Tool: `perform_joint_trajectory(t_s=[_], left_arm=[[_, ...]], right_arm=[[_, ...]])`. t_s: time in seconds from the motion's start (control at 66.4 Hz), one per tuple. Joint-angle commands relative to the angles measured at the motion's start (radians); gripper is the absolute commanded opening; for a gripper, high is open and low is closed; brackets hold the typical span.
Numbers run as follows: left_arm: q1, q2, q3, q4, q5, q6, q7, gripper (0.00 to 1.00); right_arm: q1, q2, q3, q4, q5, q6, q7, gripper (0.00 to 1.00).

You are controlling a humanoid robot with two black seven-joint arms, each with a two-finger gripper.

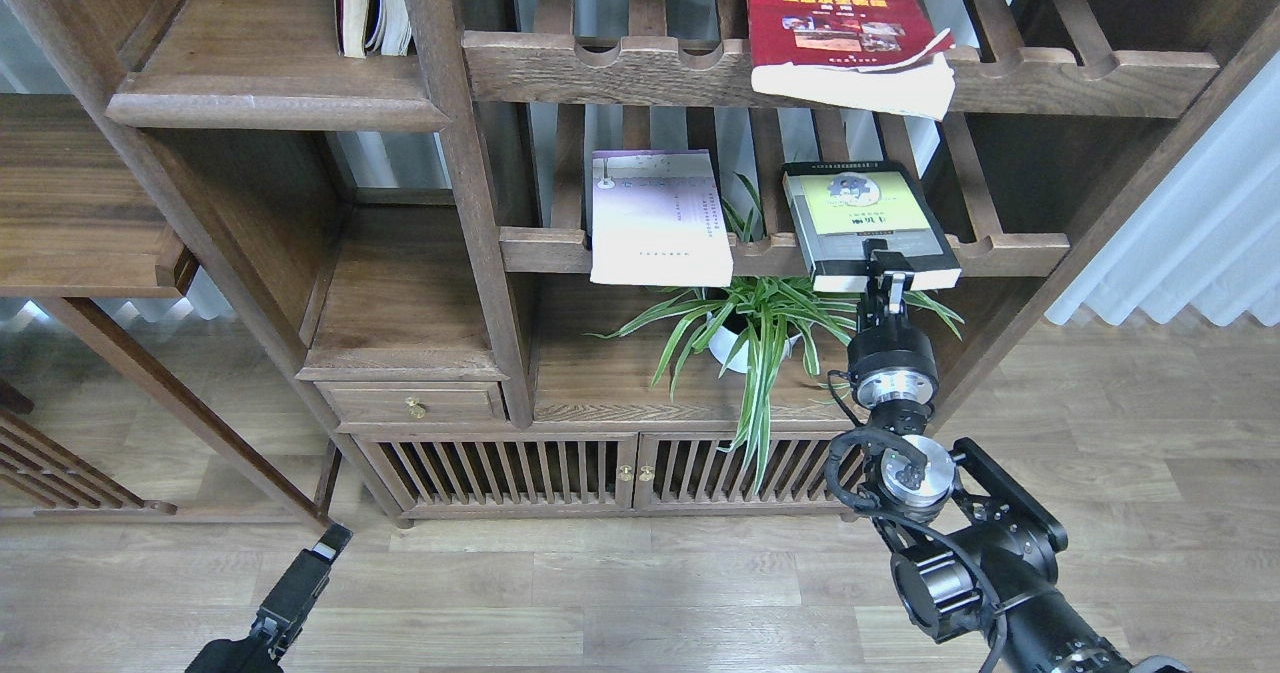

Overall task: Organize books on shelf
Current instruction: 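Reach the right gripper up and grip the green-labelled book's lower edge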

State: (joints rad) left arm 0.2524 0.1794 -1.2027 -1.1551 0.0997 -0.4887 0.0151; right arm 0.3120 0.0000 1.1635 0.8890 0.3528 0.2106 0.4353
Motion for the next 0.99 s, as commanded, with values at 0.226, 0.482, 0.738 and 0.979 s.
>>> perform_joint_trajectory(t_s=[0.226, 0.482, 0.738, 0.979], left_arm=[[0.002, -0.003, 0.000, 0.000, 0.000, 0.000, 0.000, 1.00], [0.002, -0.008, 0.002, 0.000, 0.000, 0.000, 0.003, 1.00], [0.002, -0.008, 0.002, 0.000, 0.000, 0.000, 0.005, 1.00], [0.002, -0.008, 0.003, 0.000, 0.000, 0.000, 0.005, 1.00]], right_arm=[[-0.008, 0.000, -0.013, 0.010, -0.006, 0.059, -0.001, 0.04], [-0.036, 0.000, -0.013, 0.064, -0.005, 0.069, -0.003, 0.03], [-0.102, 0.000, -0.016, 0.165, -0.003, 0.118, -0.007, 0.03], [-0.180, 0.000, -0.036, 0.306, -0.003, 0.133, -0.010, 0.03]])
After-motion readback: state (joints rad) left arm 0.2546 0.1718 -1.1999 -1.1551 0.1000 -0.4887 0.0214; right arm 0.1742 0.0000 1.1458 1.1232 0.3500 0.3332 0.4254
